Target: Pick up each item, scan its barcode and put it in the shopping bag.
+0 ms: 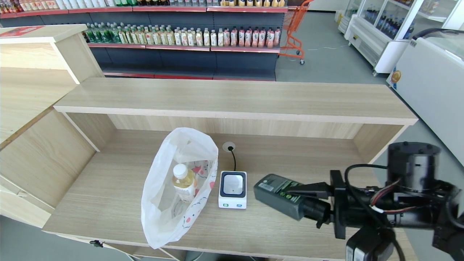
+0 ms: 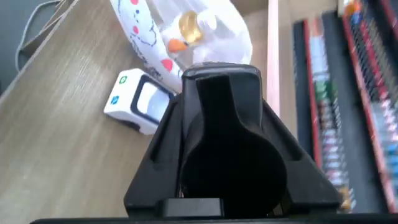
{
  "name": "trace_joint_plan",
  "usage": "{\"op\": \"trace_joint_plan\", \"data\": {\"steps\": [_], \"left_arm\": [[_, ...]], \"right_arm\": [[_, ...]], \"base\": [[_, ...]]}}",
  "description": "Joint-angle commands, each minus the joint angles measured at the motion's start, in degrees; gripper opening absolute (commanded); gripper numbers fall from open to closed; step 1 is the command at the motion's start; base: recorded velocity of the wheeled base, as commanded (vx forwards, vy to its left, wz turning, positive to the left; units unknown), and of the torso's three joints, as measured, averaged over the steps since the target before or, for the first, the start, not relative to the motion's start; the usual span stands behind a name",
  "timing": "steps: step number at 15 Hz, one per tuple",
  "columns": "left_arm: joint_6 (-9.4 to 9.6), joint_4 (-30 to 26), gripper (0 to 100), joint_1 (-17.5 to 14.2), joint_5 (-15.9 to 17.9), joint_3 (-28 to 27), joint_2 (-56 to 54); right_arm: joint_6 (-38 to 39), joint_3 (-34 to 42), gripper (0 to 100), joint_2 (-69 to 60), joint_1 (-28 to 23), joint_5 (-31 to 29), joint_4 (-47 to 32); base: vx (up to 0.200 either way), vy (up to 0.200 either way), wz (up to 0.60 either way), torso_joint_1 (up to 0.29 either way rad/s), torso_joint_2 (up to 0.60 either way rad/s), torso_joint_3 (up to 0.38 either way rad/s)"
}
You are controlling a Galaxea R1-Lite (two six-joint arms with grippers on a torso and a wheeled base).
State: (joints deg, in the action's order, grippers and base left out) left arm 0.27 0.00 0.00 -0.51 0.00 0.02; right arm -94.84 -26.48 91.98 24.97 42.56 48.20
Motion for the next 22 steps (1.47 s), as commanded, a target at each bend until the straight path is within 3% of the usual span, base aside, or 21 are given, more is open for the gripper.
{"op": "trace_joint_plan", "data": {"steps": [1,4,6,9,13,16,18,22], "left_arm": [[0.0,0.0,100,0.0,0.07,0.0,-0.02],[0.0,0.0,100,0.0,-0.02,0.0,-0.02],[0.0,0.0,100,0.0,-0.02,0.0,-0.02],[0.0,0.0,100,0.0,-0.02,0.0,-0.02],[0.0,0.0,100,0.0,-0.02,0.0,-0.02],[0.0,0.0,100,-0.09,0.07,0.0,-0.02],[0.0,0.0,100,0.0,-0.02,0.0,-0.02],[0.0,0.0,100,0.0,0.07,0.0,-0.02]], "right_arm": [[19.43,4.94,0,-10.77,-10.82,-5.47,0.23],[47.12,4.68,0,-10.06,-14.33,-7.23,-0.92],[74.36,3.19,0,-9.1,-14.24,-10.48,-1.0],[94.84,2.13,0,-2.94,-13.19,-12.15,-0.92],[104.77,0.55,0,7.51,-6.33,-12.41,-0.48],[110.14,-5.16,0,14.02,-4.31,-13.99,-0.65],[116.73,-12.98,0,20.52,-1.24,-20.5,-0.83],[123.14,-19.05,0,26.15,1.58,-21.38,-0.92]], "base": [[0.0,0.0,0.0,0.0,0.0,0.0],[0.0,0.0,0.0,0.0,0.0,0.0],[0.0,0.0,0.0,0.0,0.0,0.0],[0.0,0.0,0.0,0.0,0.0,0.0],[0.0,0.0,0.0,0.0,0.0,0.0],[0.0,0.0,0.0,0.0,0.0,0.0],[0.0,0.0,0.0,0.0,0.0,0.0],[0.0,0.0,0.0,0.0,0.0,0.0]]}}
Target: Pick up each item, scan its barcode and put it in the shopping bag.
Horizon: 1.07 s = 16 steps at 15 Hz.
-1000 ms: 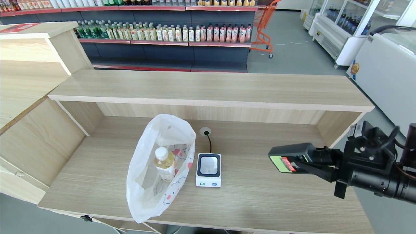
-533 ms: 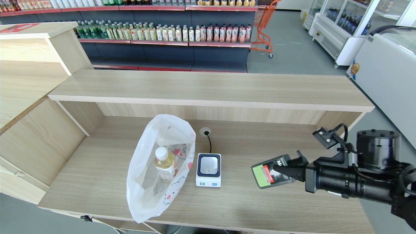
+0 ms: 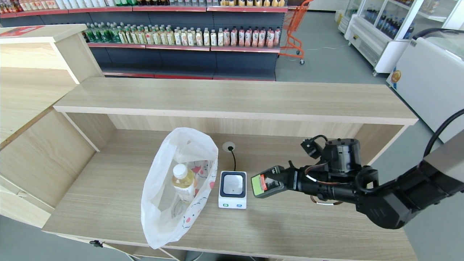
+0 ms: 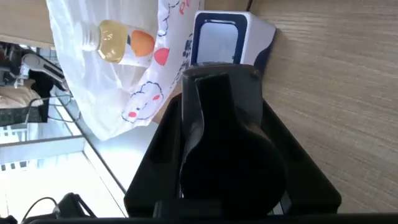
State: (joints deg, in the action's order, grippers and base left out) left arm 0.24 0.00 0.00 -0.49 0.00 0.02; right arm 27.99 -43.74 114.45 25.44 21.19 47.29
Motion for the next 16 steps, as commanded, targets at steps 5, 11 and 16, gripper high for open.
{"op": "trace_joint_plan", "data": {"steps": [5,11,16], "left_arm": [[0.02,0.0,100,0.0,-0.04,0.0,-0.02],[0.02,0.0,100,0.0,-0.04,0.0,-0.02],[0.02,0.0,100,0.0,-0.04,0.0,-0.02]], "right_arm": [[0.75,-6.45,0,8.51,3.47,-1.5,0.0],[0.75,-13.65,0,14.84,5.14,-3.52,-0.09],[0.75,-18.31,0,18.53,6.02,-3.78,-0.27]], "base": [[0.0,0.0,0.0,0.0,0.0,0.0],[0.0,0.0,0.0,0.0,0.0,0.0],[0.0,0.0,0.0,0.0,0.0,0.0]]}}
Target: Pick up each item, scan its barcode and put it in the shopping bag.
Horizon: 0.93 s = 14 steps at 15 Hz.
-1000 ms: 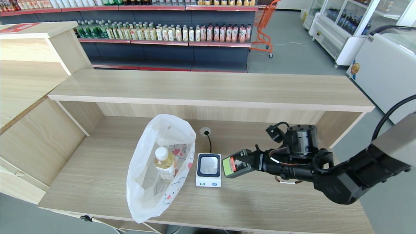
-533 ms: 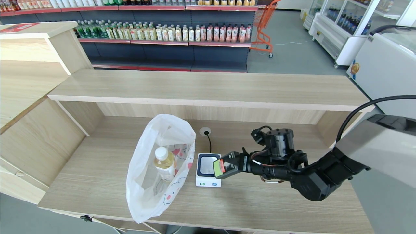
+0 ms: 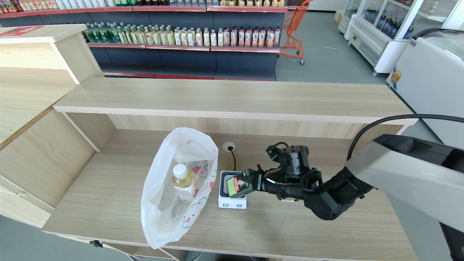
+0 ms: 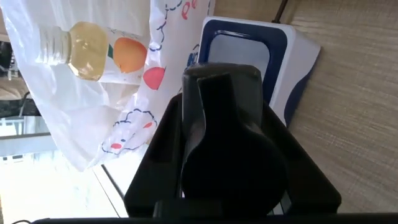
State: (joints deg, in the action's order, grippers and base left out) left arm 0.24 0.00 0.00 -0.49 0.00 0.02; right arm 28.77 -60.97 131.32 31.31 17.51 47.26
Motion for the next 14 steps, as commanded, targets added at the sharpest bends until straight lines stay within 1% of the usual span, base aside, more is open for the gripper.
{"op": "trace_joint_plan", "data": {"steps": [1,6,8,9,10,11,12,14], "left_arm": [[0.02,0.0,100,0.0,-0.04,0.0,-0.02],[0.02,0.0,100,0.0,-0.04,0.0,-0.02],[0.02,0.0,100,0.0,-0.04,0.0,-0.02],[0.02,0.0,100,0.0,-0.04,0.0,-0.02],[0.02,0.0,100,0.0,0.05,0.0,-0.02],[0.02,0.0,100,0.0,0.05,0.0,-0.02],[0.02,0.0,100,0.0,-0.04,0.0,-0.02],[0.02,0.0,100,0.0,-0.04,0.0,-0.02]], "right_arm": [[-0.03,-1.35,0,2.01,0.34,-0.54,-0.24],[0.32,-1.79,0,1.05,0.69,-1.25,-0.51],[4.19,-1.44,0,-2.03,0.6,-1.25,-0.59],[5.07,-0.56,0,-4.14,0.34,-1.25,-0.68],[5.07,2.25,0,-7.65,-0.19,-1.51,-0.59],[4.1,6.91,0,-12.14,-1.51,-1.86,-0.24],[1.9,9.55,0,-15.13,-2.74,-1.95,-0.24],[-10.49,17.11,0,-25.15,-7.31,-1.95,-0.33]], "base": [[0.0,0.0,0.0,0.0,0.0,0.0],[0.0,0.0,0.0,0.0,0.0,0.0],[0.0,0.0,0.0,0.0,0.0,0.0],[0.0,0.0,0.0,0.0,0.0,0.0],[0.0,0.0,0.0,0.0,0.0,0.0],[0.0,0.0,0.0,0.0,0.0,0.0],[0.0,0.0,0.0,0.0,0.0,0.0],[0.0,0.0,0.0,0.0,0.0,0.0]]}}
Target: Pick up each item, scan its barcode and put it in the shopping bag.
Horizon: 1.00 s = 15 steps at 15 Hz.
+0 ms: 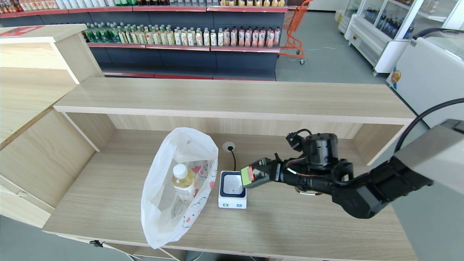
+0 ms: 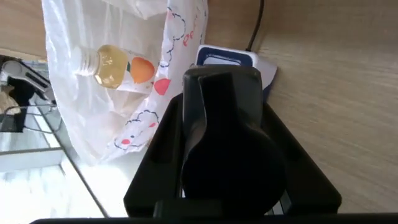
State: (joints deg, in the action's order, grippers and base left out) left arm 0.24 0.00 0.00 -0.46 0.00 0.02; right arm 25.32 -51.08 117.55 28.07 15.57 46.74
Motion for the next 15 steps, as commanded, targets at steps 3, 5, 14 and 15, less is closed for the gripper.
{"op": "trace_joint_plan", "data": {"steps": [3,5,14,15], "left_arm": [[0.02,0.0,100,0.0,-0.06,0.0,-0.02],[0.02,0.0,100,0.0,0.02,0.0,-0.02],[0.2,0.0,100,0.0,-0.06,0.0,-0.02],[0.2,0.0,100,0.0,-0.06,0.0,-0.02]], "right_arm": [[-19.08,15.83,0,-19.47,-6.01,-0.01,0.55],[-20.93,18.91,0,-22.81,-5.93,0.08,0.55],[-13.37,17.94,0,-25.88,-6.01,3.33,0.55],[-13.19,18.12,0,-25.88,-6.1,3.33,0.46]], "base": [[0.0,0.0,0.0,0.0,0.0,0.0],[0.0,0.0,0.0,0.0,0.0,0.0],[0.0,0.0,0.0,0.0,0.0,0.0],[0.0,0.0,0.0,0.0,0.0,0.0]]}}
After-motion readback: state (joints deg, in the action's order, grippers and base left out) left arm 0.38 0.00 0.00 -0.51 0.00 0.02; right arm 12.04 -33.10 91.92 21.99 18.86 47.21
